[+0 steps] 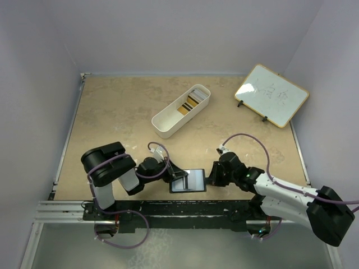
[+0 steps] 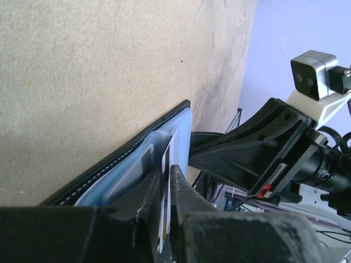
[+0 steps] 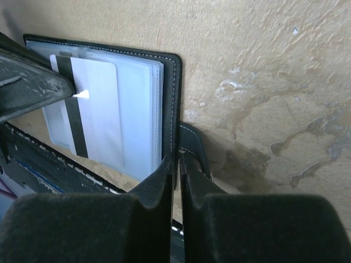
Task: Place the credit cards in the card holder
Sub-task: Insert the credit card into the card holder.
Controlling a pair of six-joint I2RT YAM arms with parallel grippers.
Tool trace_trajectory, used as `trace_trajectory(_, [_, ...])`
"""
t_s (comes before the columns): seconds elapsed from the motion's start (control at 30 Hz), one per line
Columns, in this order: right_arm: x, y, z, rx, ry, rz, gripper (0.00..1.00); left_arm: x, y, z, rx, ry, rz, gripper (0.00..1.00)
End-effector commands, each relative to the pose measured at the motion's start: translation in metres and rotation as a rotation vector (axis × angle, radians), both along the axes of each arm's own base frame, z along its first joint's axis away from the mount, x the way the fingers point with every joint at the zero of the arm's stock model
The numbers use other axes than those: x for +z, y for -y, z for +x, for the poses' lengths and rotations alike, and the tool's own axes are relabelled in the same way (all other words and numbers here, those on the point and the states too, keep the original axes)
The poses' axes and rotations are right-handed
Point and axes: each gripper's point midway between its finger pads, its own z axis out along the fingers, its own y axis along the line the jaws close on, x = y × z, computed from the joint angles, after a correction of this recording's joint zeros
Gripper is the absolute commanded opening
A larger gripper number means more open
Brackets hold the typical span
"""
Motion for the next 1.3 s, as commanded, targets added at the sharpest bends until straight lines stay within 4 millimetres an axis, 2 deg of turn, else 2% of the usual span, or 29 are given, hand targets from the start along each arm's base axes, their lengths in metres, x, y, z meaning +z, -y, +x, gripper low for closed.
trace_trajectory(0.0, [0.014, 0.007, -0.003, 0.044, 0.017, -0.053, 0.12, 0.023, 0.007, 0.008, 0.004, 0.071, -0.014, 0.13])
trace_trajectory(0.1, [0.032, 0.010, 0.002, 0.067, 0.061, -0.083, 0.18, 0.031, 0.009, 0.014, 0.001, 0.093, 0.032, 0.28])
trace_trajectory(0.3, [0.056, 0.016, 0.011, 0.068, 0.138, -0.106, 0.24, 0.031, -0.010, 0.027, 0.060, 0.131, 0.218, 0.45])
trace_trajectory(0.5, [0.055, 0.021, 0.015, 0.050, 0.143, -0.139, 0.33, 0.036, -0.020, 0.032, 0.103, 0.136, 0.265, 0.53])
trace_trajectory(0.63, [0.057, 0.021, 0.019, 0.019, 0.166, -0.121, 0.37, 0.028, -0.025, 0.030, 0.102, 0.126, 0.300, 0.54])
trace_trajectory(0.7, [0.058, 0.020, 0.019, 0.017, 0.172, -0.109, 0.37, 0.023, -0.025, 0.029, 0.097, 0.120, 0.310, 0.52])
trace_trajectory(0.93, [0.052, 0.011, 0.014, 0.057, 0.140, -0.080, 0.36, 0.021, -0.017, 0.026, 0.066, 0.113, 0.280, 0.51])
trace_trajectory(1.17, [0.076, -0.016, 0.019, 0.079, 0.170, 0.062, 0.29, 0.023, -0.012, 0.025, 0.061, 0.103, 0.242, 0.50])
trace_trajectory(1.27, [0.075, -0.027, 0.022, 0.083, 0.155, 0.091, 0.28, 0.026, -0.010, 0.024, 0.059, 0.100, 0.218, 0.49])
